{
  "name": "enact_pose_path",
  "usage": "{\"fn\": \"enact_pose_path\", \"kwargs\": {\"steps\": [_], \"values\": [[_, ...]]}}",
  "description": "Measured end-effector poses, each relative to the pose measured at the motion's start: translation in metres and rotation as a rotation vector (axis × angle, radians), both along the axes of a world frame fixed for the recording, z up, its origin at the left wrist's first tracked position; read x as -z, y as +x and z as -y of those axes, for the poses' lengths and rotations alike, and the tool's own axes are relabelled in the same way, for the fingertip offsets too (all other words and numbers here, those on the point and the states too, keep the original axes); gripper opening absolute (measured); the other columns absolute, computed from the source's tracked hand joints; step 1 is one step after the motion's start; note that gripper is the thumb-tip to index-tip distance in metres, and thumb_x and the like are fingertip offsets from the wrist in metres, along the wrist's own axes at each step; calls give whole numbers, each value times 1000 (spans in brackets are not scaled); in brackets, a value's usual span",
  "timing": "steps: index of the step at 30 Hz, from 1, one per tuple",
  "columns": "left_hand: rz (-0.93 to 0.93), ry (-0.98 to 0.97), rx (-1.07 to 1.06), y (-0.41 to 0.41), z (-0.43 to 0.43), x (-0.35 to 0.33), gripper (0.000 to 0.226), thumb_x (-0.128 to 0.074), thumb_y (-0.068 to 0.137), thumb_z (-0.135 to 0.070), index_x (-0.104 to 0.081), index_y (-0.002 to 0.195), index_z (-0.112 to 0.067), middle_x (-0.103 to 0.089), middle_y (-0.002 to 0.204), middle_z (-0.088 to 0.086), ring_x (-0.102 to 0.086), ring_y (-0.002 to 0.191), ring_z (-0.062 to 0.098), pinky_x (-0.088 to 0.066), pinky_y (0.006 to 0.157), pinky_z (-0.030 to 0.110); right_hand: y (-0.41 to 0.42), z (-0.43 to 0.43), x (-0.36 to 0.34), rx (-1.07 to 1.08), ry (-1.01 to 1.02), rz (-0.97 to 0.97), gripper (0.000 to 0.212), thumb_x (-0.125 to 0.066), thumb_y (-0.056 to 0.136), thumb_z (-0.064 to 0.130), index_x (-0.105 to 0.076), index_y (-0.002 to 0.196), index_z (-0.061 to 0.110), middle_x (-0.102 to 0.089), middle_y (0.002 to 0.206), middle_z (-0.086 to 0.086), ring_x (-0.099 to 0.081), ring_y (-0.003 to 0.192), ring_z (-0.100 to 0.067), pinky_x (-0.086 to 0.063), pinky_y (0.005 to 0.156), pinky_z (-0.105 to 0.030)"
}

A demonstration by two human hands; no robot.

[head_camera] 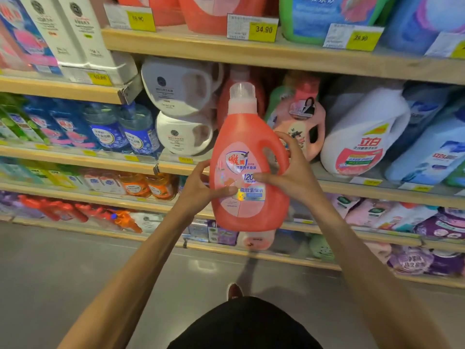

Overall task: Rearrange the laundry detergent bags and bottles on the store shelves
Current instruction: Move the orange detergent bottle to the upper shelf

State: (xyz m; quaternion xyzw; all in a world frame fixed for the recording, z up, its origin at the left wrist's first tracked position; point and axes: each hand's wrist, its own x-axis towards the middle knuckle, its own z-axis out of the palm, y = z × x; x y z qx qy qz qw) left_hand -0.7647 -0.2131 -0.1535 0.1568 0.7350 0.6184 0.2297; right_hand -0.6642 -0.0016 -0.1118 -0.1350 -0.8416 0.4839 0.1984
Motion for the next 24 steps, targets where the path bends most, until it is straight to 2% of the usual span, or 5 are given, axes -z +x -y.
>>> {"fn": "enact_pose_path", "kwargs": {"steps": [2, 4, 9, 18, 24], "values": [[-14, 14, -3, -18, -8, 2, 87, -96, 59, -28, -52, 134, -30, -71, 109, 1, -71, 98, 16, -59, 73, 29, -17, -8, 4, 1, -10, -9, 98, -95, 58, 30, -41, 140, 31, -55, 126, 24, -55, 116, 2, -48, 100, -33], [-31, 26, -11, -37, -17, 3, 85, -96, 57, -26, -53, 131, -30, -71, 107, 1, -71, 96, 17, -58, 69, 25, -37, -18, 7, -6, 1, -29, 97, -95, 59, 26, -41, 139, 28, -55, 121, 30, -56, 111, 9, -49, 99, -31], [-89, 52, -9, -85, -41, 10, 94, -99, 50, -29, -52, 131, -28, -70, 113, -1, -71, 100, 15, -61, 72, 28, -86, -42, 16, 8, 22, -31, 104, -94, 53, 38, -37, 140, 39, -55, 133, 6, -57, 120, -9, -48, 102, -43], [-208, 35, -10, -150, -73, 26, 94, -97, 59, -15, -44, 137, -26, -64, 121, -4, -66, 99, -2, -59, 78, 21, -147, -72, 36, 70, 108, 12, 110, -91, 52, 52, -27, 141, 48, -46, 139, 6, -53, 123, -20, -48, 100, -49], [-301, 22, -2, -183, -92, 43, 104, -101, 49, -34, -40, 133, -30, -64, 125, -2, -64, 115, 13, -58, 93, 40, -160, -79, 46, 95, 187, 22, 110, -90, 60, 41, -18, 143, 47, -45, 141, -4, -50, 126, -29, -46, 102, -50]]}}
